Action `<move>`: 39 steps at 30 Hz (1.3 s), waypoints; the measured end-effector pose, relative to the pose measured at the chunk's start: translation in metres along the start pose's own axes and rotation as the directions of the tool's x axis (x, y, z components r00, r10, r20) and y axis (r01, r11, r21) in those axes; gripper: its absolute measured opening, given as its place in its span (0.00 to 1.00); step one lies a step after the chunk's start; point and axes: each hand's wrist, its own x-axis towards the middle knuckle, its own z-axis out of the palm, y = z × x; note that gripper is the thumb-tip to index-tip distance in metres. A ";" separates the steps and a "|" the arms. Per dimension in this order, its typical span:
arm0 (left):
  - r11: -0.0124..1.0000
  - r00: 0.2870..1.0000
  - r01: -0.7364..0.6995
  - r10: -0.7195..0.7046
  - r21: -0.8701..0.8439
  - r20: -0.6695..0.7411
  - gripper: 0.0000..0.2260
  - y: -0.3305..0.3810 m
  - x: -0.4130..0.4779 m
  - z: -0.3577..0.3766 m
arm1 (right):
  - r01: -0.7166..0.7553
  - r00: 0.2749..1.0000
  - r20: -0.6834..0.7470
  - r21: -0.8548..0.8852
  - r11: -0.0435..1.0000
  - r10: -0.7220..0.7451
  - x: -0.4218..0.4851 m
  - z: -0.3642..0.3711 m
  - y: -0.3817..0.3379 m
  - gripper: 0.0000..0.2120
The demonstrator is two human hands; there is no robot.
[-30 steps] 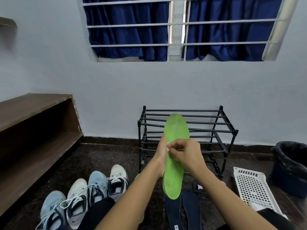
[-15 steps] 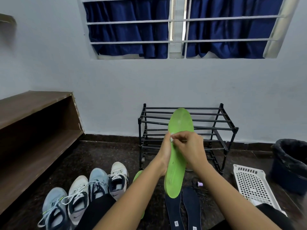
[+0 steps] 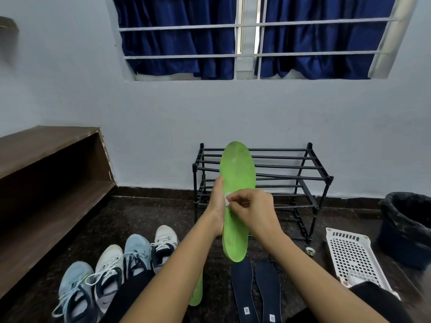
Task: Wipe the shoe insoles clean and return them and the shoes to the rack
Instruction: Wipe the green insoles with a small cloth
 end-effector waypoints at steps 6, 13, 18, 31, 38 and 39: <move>0.999 0.997 -0.003 0.000 0.043 0.071 0.28 -0.011 -0.003 0.009 | -0.012 0.995 -0.101 -0.018 1.000 0.010 0.011 -0.007 0.006 0.09; 0.999 0.993 0.029 -0.033 0.033 0.110 0.27 -0.009 -0.004 0.009 | -0.005 0.991 -0.131 -0.083 0.997 -0.006 0.009 -0.008 0.001 0.10; 0.997 0.997 -0.059 0.061 -0.040 0.042 0.27 0.004 0.004 -0.004 | 0.045 0.998 -0.029 -0.061 0.997 -0.046 -0.002 0.001 -0.009 0.09; 1.000 0.995 -0.017 0.019 -0.013 0.095 0.26 -0.013 0.004 0.010 | 0.076 0.980 -0.178 -0.094 0.993 -0.092 0.013 -0.005 -0.001 0.08; 0.998 0.997 -0.056 0.059 -0.042 0.059 0.28 -0.006 0.009 0.003 | 0.141 0.947 -0.267 -0.157 0.978 -0.179 0.003 0.014 -0.007 0.08; 0.996 0.997 -0.063 0.066 -0.055 0.044 0.29 -0.005 0.010 0.002 | 0.137 0.949 -0.264 -0.137 0.981 -0.170 0.002 0.016 -0.008 0.08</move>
